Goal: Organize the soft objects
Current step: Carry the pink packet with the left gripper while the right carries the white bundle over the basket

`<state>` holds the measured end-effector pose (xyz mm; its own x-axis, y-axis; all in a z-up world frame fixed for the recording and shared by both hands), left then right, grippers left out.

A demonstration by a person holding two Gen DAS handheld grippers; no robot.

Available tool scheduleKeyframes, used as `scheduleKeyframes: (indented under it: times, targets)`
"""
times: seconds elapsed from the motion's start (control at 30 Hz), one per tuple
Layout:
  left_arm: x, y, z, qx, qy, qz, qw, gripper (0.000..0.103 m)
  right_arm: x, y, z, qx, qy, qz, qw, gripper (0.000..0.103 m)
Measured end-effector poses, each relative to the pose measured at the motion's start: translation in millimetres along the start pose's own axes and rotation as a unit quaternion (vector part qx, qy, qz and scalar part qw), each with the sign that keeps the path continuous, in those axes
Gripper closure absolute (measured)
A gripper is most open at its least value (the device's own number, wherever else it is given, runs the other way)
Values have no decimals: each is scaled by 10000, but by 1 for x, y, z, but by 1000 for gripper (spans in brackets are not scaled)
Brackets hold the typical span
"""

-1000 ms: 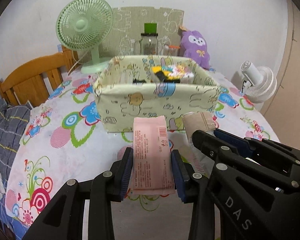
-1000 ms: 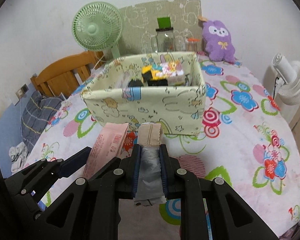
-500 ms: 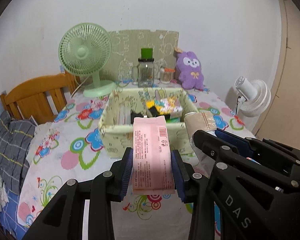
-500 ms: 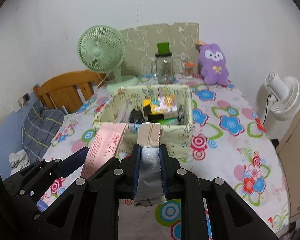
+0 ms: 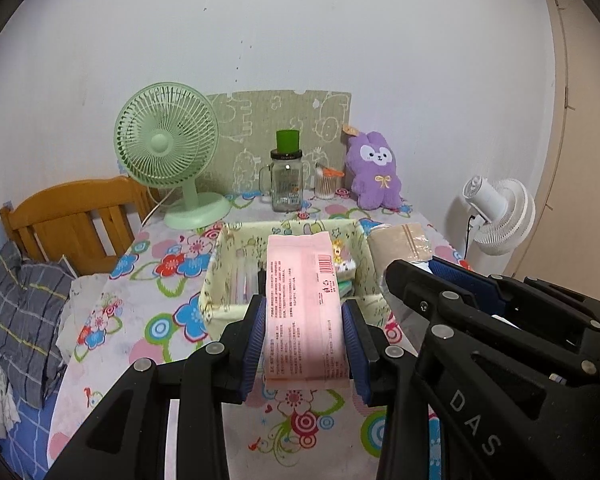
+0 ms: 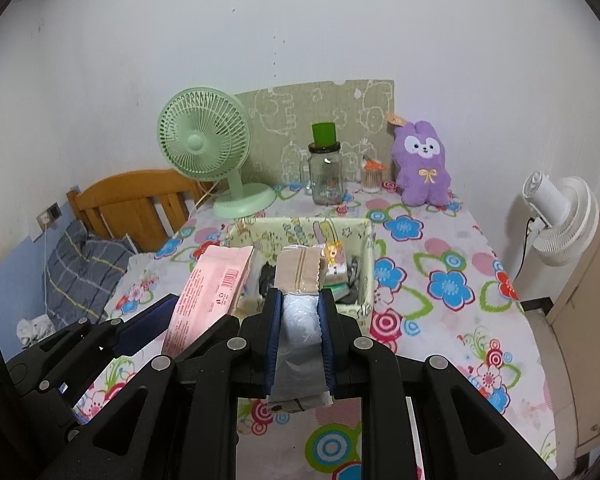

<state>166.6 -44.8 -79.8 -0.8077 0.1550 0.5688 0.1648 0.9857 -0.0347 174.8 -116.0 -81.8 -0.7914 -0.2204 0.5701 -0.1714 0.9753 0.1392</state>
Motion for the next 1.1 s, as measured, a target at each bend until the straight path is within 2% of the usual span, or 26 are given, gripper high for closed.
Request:
scheduleKeyframes:
  times: [0.37,1.1]
  targets:
    - [-15,4,-21,8,-102,27,9999,65,-14,-5,-22,-7,-109,71,9999,82]
    - [-73,17,-40,57,-17,0,10000,65,-74,-15,-46,-81,-32,147,9999,82]
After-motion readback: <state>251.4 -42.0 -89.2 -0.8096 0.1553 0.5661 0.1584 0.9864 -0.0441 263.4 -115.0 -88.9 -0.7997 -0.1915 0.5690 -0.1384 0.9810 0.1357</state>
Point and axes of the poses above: each gripper's, at about its wrist camera, not at the fingertips, and x roughly against the way its jaws point, y to its left, z to its underside, the point moved 10 cm from there along -x, roughly the way its jaws point, and after that the axes turned 1 degree about z, right-handed, at the moved point
